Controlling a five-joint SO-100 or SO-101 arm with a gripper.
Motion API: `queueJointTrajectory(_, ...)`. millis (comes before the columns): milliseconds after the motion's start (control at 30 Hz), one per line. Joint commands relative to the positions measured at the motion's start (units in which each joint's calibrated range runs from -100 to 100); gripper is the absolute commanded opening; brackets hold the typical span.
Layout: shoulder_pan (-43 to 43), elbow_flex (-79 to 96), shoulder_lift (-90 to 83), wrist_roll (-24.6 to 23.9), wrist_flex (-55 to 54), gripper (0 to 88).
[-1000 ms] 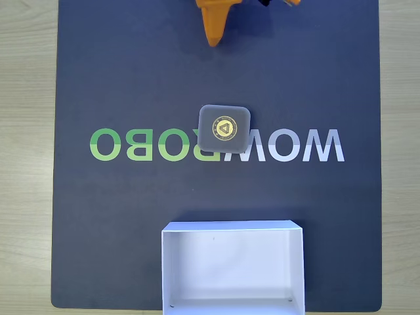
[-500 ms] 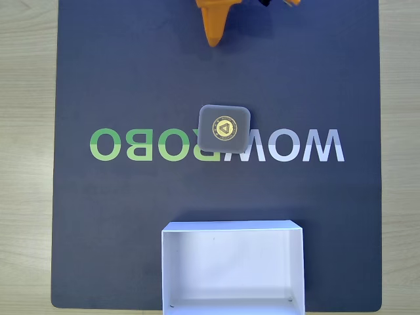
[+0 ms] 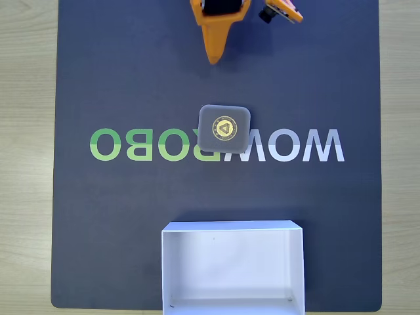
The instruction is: Grab the usb to bin
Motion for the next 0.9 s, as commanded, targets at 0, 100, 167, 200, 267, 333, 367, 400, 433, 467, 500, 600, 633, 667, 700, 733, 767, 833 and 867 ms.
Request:
queueJointTrajectory(0,-0.4,-11.0,13.7,-0.2,-4.9,1.0)
queueJointTrajectory(100,-0.7,-21.4,24.6,-0.3,-3.5,1.0)
queueJointTrajectory(167,-1.7,-29.6,31.7,-1.0,0.3,1.0)
queueJointTrajectory(200,-1.9,-32.6,33.8,-1.9,2.3,1.0)
queueJointTrajectory(267,-2.6,-41.0,39.6,-5.1,8.6,1.0)
queueJointTrajectory(333,-2.6,-48.2,44.1,-8.0,13.6,1.0)
queueJointTrajectory(367,-2.5,-51.8,46.2,-9.4,15.7,1.0)
queueJointTrajectory(400,-2.3,-55.4,48.4,-10.7,17.9,1.0)
queueJointTrajectory(433,-2.2,-58.3,50.2,-11.7,19.6,1.0)
queueJointTrajectory(467,-2.1,-61.3,52.0,-12.7,21.5,1.0)
queueJointTrajectory(500,-2.1,-64.1,53.8,-13.7,23.2,1.0)
queueJointTrajectory(600,-1.8,-71.6,58.5,-16.8,27.9,1.0)
queueJointTrajectory(633,-1.7,-73.4,59.9,-17.7,29.2,1.0)
queueJointTrajectory(667,-1.7,-74.7,61.0,-18.1,29.9,1.0)
queueJointTrajectory(700,-1.7,-75.4,62.1,-18.2,30.2,1.0)
queueJointTrajectory(733,-1.7,-76.0,63.1,-18.1,30.2,1.0)
queueJointTrajectory(767,-1.6,-76.2,64.0,-18.1,30.1,1.0)
queueJointTrajectory(833,-1.6,-76.7,65.4,-18.1,29.7,1.0)
queueJointTrajectory(867,-1.6,-76.9,66.2,-18.1,29.6,1.0)
